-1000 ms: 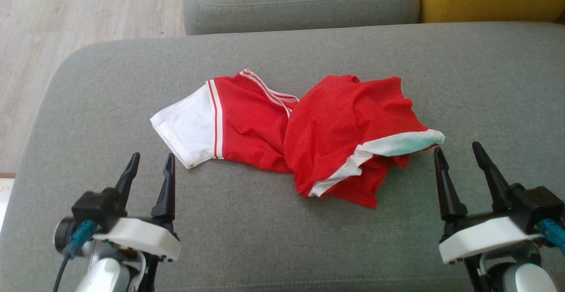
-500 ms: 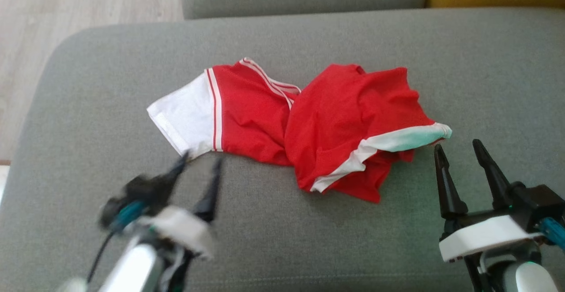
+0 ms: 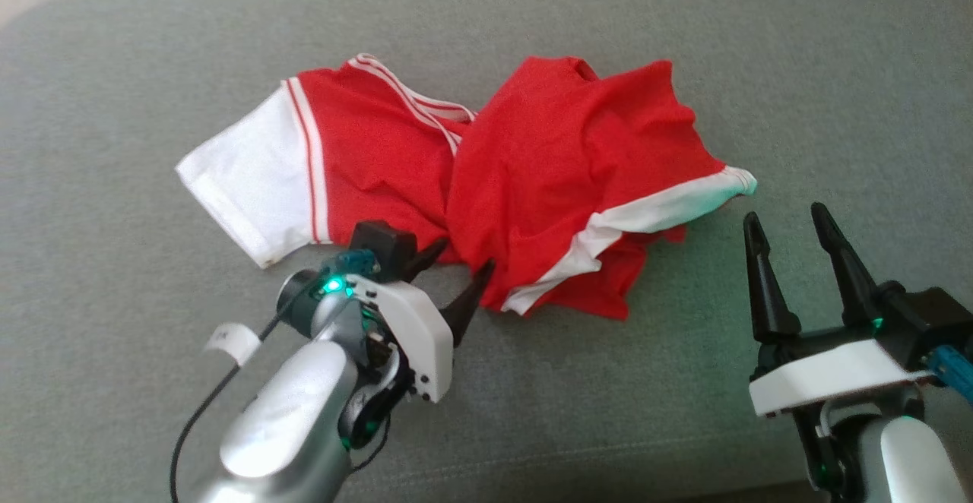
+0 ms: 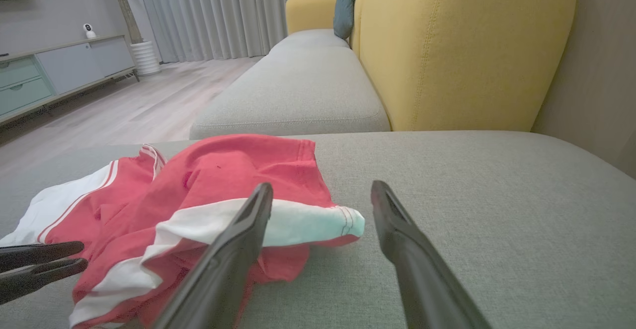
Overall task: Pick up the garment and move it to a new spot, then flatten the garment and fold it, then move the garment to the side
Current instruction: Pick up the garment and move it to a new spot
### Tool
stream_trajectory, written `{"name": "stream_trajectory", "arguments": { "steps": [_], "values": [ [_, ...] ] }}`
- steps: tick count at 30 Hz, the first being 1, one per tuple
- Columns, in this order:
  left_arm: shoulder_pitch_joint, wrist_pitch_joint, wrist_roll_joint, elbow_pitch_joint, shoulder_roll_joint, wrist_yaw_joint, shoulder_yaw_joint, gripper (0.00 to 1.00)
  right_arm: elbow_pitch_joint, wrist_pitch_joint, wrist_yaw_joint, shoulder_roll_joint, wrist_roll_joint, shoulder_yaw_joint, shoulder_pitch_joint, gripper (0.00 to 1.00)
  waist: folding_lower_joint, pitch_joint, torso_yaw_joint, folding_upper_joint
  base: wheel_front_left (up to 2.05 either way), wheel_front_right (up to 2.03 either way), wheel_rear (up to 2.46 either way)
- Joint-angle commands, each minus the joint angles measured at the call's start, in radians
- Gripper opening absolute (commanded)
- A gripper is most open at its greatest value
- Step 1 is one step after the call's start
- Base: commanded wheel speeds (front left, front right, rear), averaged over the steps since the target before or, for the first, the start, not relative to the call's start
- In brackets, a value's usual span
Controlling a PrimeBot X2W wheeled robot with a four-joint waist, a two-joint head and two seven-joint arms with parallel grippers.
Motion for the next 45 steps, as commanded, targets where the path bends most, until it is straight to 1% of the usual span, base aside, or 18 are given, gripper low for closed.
{"name": "stream_trajectory", "arguments": {
  "steps": [1, 7, 8, 9, 14, 21, 24, 29, 34, 39, 40, 41, 42, 44, 45],
  "values": [
    [-0.054, -0.002, -0.010, -0.019, 0.006, 0.000, 0.036, 1.00, -0.031, -0.012, 0.008, -0.005, 0.009, 0.023, -0.040, 1.00, -0.0001, 0.022, -0.022, 0.0000, 0.00, 0.00, 0.00],
    [-0.088, -0.007, -0.020, 0.054, -0.002, -0.005, 0.033, 1.00, -0.014, -0.028, 0.008, -0.005, 0.021, 0.017, -0.049, 1.00, -0.0001, 0.041, -0.041, 0.0000, 0.00, 0.00, 0.00],
    [-0.093, -0.015, -0.020, 0.058, -0.003, -0.006, 0.031, 0.47, -0.012, -0.030, 0.008, -0.005, 0.023, 0.016, -0.051, 1.00, -0.0001, 0.043, -0.041, 0.0000, 0.00, 0.00, 0.00],
    [-0.098, -0.025, -0.017, 0.060, -0.002, -0.007, 0.030, 0.00, -0.011, -0.032, 0.008, -0.005, 0.025, 0.016, -0.053, 1.00, -0.0001, 0.045, -0.042, 0.0000, 0.00, 0.00, 0.00],
    [-0.123, -0.096, 0.017, 0.010, 0.004, -0.003, 0.021, 0.00, -0.001, -0.037, 0.008, -0.005, 0.030, 0.008, -0.056, 1.00, -0.0001, 0.035, -0.030, 0.0000, 0.00, 0.00, 0.00],
    [-0.149, -0.165, 0.071, -0.195, 0.036, 0.033, 0.031, 0.00, 0.009, -0.037, 0.008, -0.005, 0.041, -0.001, -0.047, 1.00, -0.0001, -0.010, 0.006, 0.0000, 0.00, 0.00, 0.00],
    [-0.165, -0.176, 0.081, -0.296, 0.058, 0.052, 0.057, 0.00, 0.010, -0.036, 0.008, -0.005, 0.045, -0.006, -0.039, 1.00, -0.0001, -0.029, 0.027, 0.0000, 0.00, 0.00, 0.00],
    [-0.212, -0.172, 0.105, -0.436, 0.113, 0.092, 0.125, 0.00, 0.011, -0.036, 0.008, -0.005, 0.051, -0.009, -0.029, 1.00, -0.0001, -0.055, 0.071, 0.0000, 0.00, 0.00, 0.00],
    [-0.268, -0.151, 0.117, -0.535, 0.178, 0.131, 0.218, 0.00, 0.005, -0.035, 0.008, -0.005, 0.058, -0.020, -0.009, 1.00, -0.0001, -0.070, 0.144, 0.0000, 0.00, 0.00, 0.00],
    [-0.314, -0.113, 0.108, -0.568, 0.243, 0.147, 0.299, 0.00, 0.001, -0.031, 0.008, -0.005, 0.065, -0.024, 0.005, 1.00, -0.0001, -0.075, 0.233, 0.0000, 0.00, 0.00, 0.00],
    [-0.331, -0.097, 0.103, -0.553, 0.271, 0.148, 0.329, 0.00, -0.003, -0.028, 0.008, -0.005, 0.061, -0.022, 0.001, 1.00, -0.0001, -0.071, 0.263, 0.0000, 0.00, 0.00, 0.00],
    [-0.331, -0.097, 0.103, -0.553, 0.271, 0.148, 0.329, 0.00, -0.003, -0.028, 0.008, -0.005, 0.061, -0.022, 0.001, 1.00, -0.0001, -0.071, 0.263, 0.0000, 0.00, 0.00, 0.00],
    [-0.340, -0.086, 0.090, -0.517, 0.297, 0.145, 0.358, 0.00, -0.006, -0.024, 0.008, -0.005, 0.056, -0.017, -0.006, 1.00, -0.0001, -0.066, 0.286, 0.0000, 0.00, 0.00, 0.00],
    [-0.343, -0.091, 0.069, -0.462, 0.315, 0.139, 0.386, 0.00, -0.010, -0.020, 0.008, -0.005, 0.051, -0.012, -0.014, 1.00, -0.0001, -0.056, 0.304, 0.0000, 0.00, 0.00, 0.00],
    [-0.343, -0.091, 0.069, -0.462, 0.315, 0.139, 0.386, 0.00, -0.010, -0.020, 0.008, -0.005, 0.051, -0.012, -0.014, 1.00, -0.0001, -0.056, 0.304, 0.0000, 0.00, 0.00, 0.00]
  ]
}}
